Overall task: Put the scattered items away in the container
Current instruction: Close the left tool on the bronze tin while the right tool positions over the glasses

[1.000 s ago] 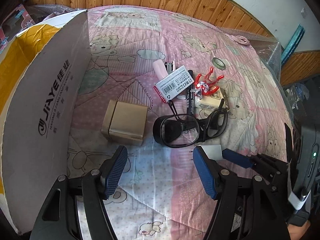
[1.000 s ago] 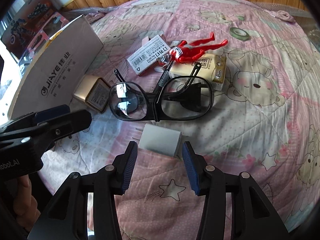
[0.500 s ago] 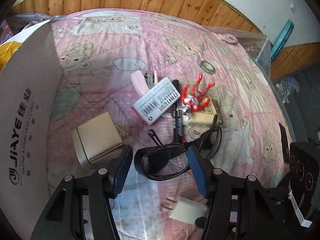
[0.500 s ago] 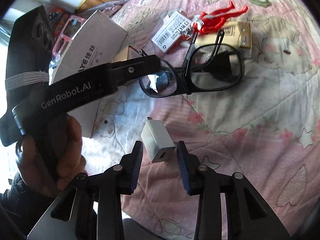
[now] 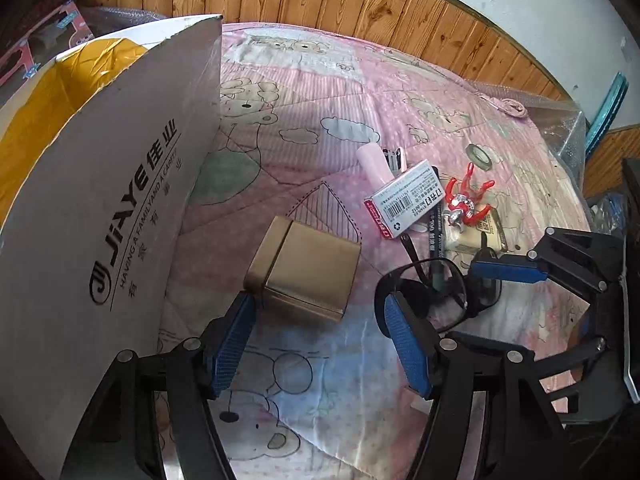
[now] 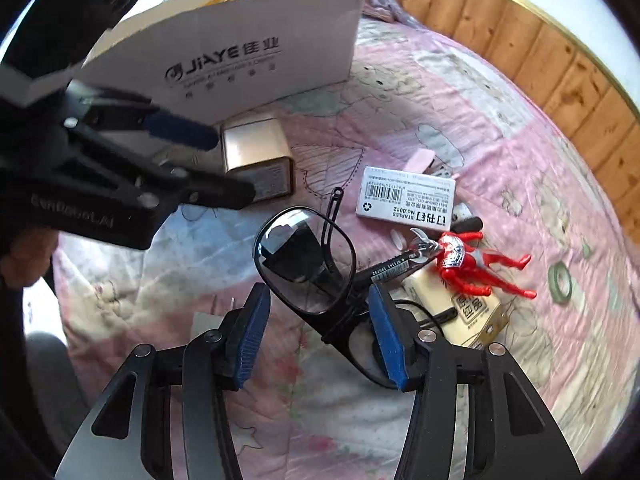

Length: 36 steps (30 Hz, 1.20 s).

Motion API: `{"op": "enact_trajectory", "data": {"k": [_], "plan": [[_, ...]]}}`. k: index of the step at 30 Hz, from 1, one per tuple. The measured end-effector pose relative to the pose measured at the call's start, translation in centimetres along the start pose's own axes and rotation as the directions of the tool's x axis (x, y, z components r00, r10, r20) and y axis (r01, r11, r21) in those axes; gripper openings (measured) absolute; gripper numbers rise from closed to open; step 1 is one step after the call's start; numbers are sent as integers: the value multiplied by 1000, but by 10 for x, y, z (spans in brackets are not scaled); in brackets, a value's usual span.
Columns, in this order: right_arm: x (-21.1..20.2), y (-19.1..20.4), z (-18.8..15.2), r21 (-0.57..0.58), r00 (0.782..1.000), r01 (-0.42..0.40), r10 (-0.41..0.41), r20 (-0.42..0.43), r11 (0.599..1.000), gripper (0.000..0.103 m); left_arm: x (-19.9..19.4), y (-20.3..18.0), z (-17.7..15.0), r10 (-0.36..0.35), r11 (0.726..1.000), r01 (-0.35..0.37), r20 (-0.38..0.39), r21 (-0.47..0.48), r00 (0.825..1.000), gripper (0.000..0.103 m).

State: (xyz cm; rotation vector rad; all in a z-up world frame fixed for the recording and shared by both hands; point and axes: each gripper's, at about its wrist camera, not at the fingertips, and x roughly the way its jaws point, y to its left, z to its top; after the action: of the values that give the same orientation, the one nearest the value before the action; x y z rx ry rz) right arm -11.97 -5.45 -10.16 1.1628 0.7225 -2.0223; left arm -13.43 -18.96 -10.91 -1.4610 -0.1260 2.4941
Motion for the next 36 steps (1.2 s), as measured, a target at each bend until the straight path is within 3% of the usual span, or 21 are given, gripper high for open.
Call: {"op": "enact_trajectory", "data": {"k": [5,9,14,18,20,23,28,33,36], "plan": [[0,2,-7,-52,997,-30,26,-71,998,57,20,0,18,23,999,-24,11,36,1000,68],[0,6,-20,-113,993,9,-22,-114,994,59,26,3,24,17,999,-17,-1,47,1000,62],[4,26,-20,-258,993,65,-89,-80,964,61,32,6,28,15,1000,-15,-9,4,1000,62],[15,40,-22,-370,987,116,-149,-62,922,65,41,4,26,39,999,-38,-32,22,999,59],[16,41,-23,-376,986,131,-162,-52,917,63,42,8,26,35,999,-34,-37,16,999,49],[11,38,-24,-339,983,147,-175,-55,929,59,37,13,25,20,1000,-20,-34,-2,999,49],[-2,46,-25,-390,943,319,-328,44,864,62,32,14,18,20,1000,-20,-38,5,999,49],[4,58,-23,-499,961,245,-276,12,831,63,40,14,13,25,1000,-26,-55,-3,998,52],[28,59,-22,-562,954,239,-300,-17,792,62,42,13,16,27,1000,-27,-49,6,998,52]]}}
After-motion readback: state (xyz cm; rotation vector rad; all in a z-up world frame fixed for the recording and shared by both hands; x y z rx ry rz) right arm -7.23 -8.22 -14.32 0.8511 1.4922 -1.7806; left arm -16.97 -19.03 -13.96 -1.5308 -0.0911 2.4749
